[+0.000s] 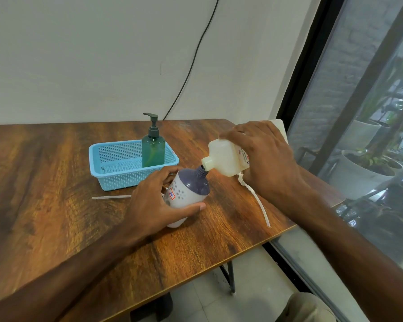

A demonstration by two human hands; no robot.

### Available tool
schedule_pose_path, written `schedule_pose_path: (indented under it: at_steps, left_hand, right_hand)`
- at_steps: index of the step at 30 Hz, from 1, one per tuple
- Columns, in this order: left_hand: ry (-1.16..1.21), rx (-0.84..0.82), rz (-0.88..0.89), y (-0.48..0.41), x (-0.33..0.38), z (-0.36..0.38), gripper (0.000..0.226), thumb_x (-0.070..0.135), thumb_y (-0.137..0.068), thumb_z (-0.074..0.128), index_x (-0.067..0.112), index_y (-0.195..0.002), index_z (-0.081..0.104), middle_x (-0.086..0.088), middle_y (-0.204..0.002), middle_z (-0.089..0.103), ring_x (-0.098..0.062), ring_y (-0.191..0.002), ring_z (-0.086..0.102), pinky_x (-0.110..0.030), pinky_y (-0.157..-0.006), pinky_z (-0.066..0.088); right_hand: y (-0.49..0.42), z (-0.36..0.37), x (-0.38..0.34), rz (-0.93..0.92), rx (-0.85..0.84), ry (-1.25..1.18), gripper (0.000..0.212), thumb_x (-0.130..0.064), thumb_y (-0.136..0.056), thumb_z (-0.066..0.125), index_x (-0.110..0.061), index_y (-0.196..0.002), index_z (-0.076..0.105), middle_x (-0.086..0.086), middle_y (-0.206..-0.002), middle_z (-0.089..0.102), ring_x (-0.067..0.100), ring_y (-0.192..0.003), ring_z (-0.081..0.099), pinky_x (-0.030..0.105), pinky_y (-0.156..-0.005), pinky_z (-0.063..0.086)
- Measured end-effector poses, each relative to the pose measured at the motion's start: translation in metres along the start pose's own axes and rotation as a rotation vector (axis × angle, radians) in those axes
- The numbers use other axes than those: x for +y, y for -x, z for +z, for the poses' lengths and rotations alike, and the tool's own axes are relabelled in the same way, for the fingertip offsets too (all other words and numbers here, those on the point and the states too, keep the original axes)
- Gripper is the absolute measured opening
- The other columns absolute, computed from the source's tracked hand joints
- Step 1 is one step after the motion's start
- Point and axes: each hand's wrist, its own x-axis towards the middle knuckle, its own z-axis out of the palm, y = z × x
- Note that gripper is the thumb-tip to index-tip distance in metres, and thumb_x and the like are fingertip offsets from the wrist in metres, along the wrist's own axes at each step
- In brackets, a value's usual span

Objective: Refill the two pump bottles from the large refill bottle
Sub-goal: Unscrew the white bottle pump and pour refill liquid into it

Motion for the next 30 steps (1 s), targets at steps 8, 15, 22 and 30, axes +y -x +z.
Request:
schedule_pose_path:
  at_steps: [8,15,22,30]
  left_hand:
    - [0.012,0.009,-0.001,-0.0001,0.0014,0.0004,0.081,0.075,-0.054,0.086,0.054,-0.122,0.047,0.044,-0.113,0.048,0.021,-0.104,0.051,-0.015,-0.086,0.046]
    - [0.010,0.010,-0.004,-0.0002,-0.0007,0.0002,0.082,0.079,-0.054,0.085,0.055,-0.123,0.047,0.044,-0.113,0.050,0.020,-0.106,0.052,-0.021,-0.088,0.050]
    - [0.008,0.002,-0.008,0.0002,0.0006,-0.0005,0.074,0.081,-0.054,0.083,0.063,-0.116,0.048,0.047,-0.110,0.051,0.027,-0.105,0.050,-0.015,-0.085,0.047]
    - [0.012,0.002,-0.018,-0.0002,0.0021,-0.0008,0.079,0.081,-0.052,0.081,0.056,-0.118,0.044,0.049,-0.109,0.042,0.033,-0.098,0.045,-0.008,-0.082,0.039]
  right_hand:
    - [-0.0019,-0.0025,-0.0018,-0.016,0.006,0.018,0.078,-0.021,-0.070,0.088,-0.033,-0.139,0.053,0.001,-0.141,0.056,0.027,-0.136,0.042,0.046,-0.114,0.028]
    - [-0.0022,-0.0032,-0.0024,-0.023,-0.004,0.028,0.081,-0.019,-0.067,0.089,-0.032,-0.138,0.053,0.002,-0.141,0.056,0.028,-0.135,0.043,0.050,-0.114,0.030]
    - [-0.0027,-0.0044,-0.0038,-0.035,0.001,0.041,0.079,-0.018,-0.069,0.088,-0.032,-0.138,0.054,0.001,-0.141,0.056,0.027,-0.135,0.044,0.048,-0.115,0.028]
    - [-0.0057,-0.0064,-0.0055,-0.058,0.006,0.062,0.077,-0.019,-0.069,0.088,-0.031,-0.138,0.055,0.001,-0.139,0.057,0.028,-0.134,0.044,0.048,-0.114,0.028]
